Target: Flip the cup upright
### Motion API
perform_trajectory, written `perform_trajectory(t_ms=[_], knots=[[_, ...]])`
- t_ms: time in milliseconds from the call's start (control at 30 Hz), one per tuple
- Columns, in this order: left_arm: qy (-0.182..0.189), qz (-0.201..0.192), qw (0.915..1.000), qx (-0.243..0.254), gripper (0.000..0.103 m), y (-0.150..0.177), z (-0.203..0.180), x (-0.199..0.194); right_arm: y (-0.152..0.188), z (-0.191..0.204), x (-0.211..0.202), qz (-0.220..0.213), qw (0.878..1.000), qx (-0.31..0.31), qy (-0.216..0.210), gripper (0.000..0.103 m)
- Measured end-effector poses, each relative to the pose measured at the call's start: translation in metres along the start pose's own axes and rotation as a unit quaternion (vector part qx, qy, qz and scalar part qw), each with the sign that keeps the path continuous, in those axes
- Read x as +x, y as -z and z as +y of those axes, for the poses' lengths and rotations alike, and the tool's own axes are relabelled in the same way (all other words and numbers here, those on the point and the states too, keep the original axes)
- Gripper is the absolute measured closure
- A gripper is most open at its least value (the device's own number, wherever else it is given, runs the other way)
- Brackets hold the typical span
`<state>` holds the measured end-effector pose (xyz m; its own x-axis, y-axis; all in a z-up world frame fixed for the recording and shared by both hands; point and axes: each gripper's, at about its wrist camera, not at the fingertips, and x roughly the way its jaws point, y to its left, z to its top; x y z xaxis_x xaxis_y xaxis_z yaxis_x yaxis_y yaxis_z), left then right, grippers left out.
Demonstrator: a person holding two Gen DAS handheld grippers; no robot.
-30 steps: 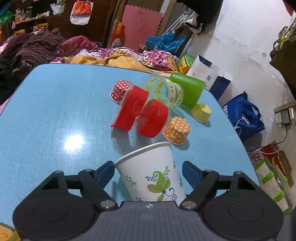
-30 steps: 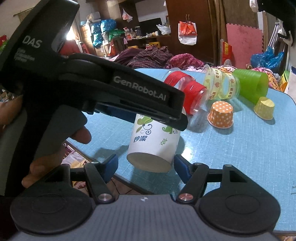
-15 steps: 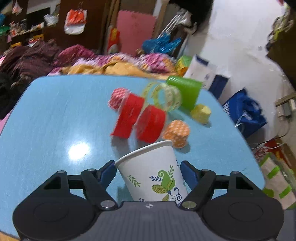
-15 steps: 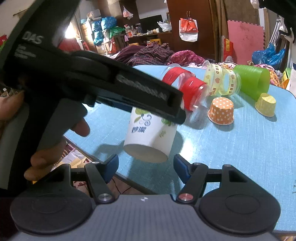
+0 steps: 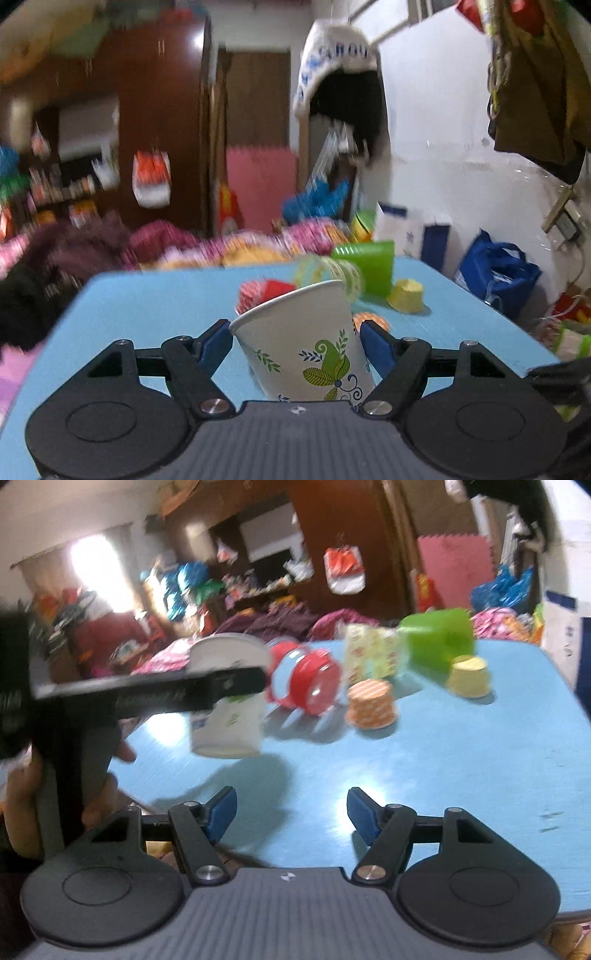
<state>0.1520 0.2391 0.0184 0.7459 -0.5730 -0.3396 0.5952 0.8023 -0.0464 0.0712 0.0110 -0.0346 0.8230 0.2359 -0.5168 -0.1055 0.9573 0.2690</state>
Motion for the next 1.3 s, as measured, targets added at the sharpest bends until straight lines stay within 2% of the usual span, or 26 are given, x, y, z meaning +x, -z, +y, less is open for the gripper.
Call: perform_trajectory(t_ms=[100,200,400,533,667,933,1133,1200,1300], knots=[[-0.021,-0.054,0.9981,0.022,0.024,0.011,-0.007,-0.008,0.003,-0.012,-0.008,-0.027,0.999,0.020,-0.001,0.030],[-0.036,-0.088,0.9946,0.042,0.024,0.021,-0.015,-0.010,0.004,-0.018,-0.015,-0.054,0.998,0.030,0.007,0.023],[-0.039,-0.119,0.9895,0.073,0.024,0.038,-0.026,-0.004,0.006,-0.024,-0.021,-0.102,0.994,0.038,0.023,0.003],[-0.056,-0.139,0.9842,0.095,0.024,0.048,-0.031,-0.006,0.007,-0.026,-0.019,-0.112,0.992,0.033,0.039,0.001],[-0.062,-0.153,0.9803,0.109,0.024,0.056,-0.037,-0.008,0.006,-0.032,-0.018,-0.111,0.992,0.041,0.037,0.001],[-0.070,-0.165,0.9742,0.138,0.024,0.065,-0.047,-0.017,0.011,-0.030,-0.019,-0.110,0.992,0.030,0.048,0.001],[-0.074,-0.177,0.9658,0.174,0.024,0.075,-0.060,-0.025,0.012,-0.026,-0.017,-0.103,0.993,0.021,0.044,0.001],[-0.071,-0.179,0.9649,0.179,0.024,0.076,-0.064,-0.027,0.013,-0.025,-0.017,-0.103,0.994,0.018,0.045,0.001],[-0.059,-0.173,0.9680,0.172,0.024,0.076,-0.061,-0.027,0.014,-0.024,-0.018,-0.104,0.993,0.016,0.046,0.001]])
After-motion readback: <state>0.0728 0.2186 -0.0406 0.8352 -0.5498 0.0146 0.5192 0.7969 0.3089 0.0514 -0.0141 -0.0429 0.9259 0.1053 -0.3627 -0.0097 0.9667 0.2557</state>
